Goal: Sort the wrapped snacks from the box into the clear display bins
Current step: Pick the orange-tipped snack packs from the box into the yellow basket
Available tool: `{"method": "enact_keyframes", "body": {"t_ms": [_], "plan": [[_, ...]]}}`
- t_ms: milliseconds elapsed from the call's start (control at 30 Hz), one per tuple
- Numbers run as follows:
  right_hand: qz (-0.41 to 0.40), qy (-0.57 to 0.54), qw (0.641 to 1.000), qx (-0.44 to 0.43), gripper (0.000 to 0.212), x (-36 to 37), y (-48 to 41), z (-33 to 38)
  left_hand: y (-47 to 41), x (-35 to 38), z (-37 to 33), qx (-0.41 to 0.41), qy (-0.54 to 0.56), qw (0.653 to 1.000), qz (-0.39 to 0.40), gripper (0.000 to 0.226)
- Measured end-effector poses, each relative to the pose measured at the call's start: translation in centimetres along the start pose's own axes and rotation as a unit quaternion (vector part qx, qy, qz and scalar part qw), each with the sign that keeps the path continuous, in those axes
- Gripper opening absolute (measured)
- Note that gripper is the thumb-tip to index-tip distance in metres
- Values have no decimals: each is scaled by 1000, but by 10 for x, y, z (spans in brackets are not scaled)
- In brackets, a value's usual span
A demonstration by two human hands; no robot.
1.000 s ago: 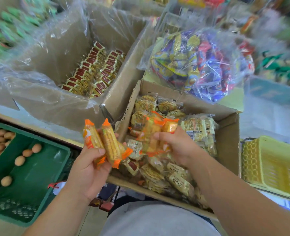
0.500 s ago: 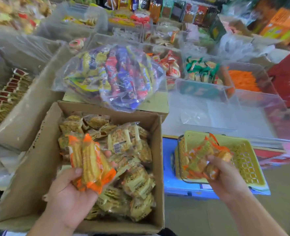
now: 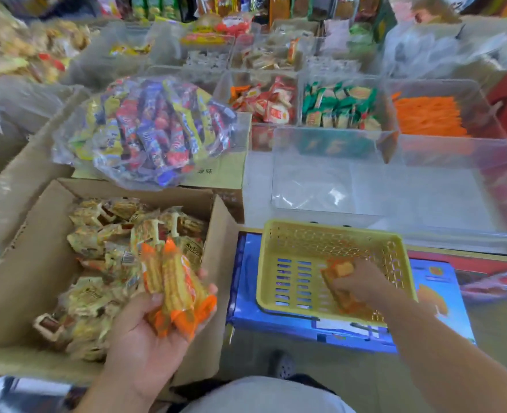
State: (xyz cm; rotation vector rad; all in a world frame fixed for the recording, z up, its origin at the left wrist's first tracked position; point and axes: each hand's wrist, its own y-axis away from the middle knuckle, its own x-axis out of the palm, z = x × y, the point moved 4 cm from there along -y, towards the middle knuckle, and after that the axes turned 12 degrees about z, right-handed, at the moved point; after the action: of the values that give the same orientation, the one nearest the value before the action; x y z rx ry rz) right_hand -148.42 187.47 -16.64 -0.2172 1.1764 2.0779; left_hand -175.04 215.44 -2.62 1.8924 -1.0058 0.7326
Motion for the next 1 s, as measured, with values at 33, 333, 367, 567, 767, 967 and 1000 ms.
{"method": "enact_keyframes", "body": {"t_ms": [33,333,367,567,767,967,1000], "plan": [[16,37,999,10,35,4,-6,-2,3,2,2,4,-8,1000,3,125],[27,239,970,-43,84,0,-3,14,-15,38,30,-16,-101,995,-13,51],[-16,240,967,-78,81,-9,7,18,-23,43,35,-26,-119,993,-10,50],[-252,283,909,-177,49,-37,69,-8,-83,70,87,-125,-349,929,9,49],[-147,242,954,-101,49,-29,62,-44,-143,47,145,-210,-580,786,-38,52],[-135,235,955,-122,54,-33,61,-46,-174,31,165,-217,-755,618,20,96],[-131,238,955,-121,56,-33,60,-47,-174,31,165,-228,-759,609,30,101]]}}
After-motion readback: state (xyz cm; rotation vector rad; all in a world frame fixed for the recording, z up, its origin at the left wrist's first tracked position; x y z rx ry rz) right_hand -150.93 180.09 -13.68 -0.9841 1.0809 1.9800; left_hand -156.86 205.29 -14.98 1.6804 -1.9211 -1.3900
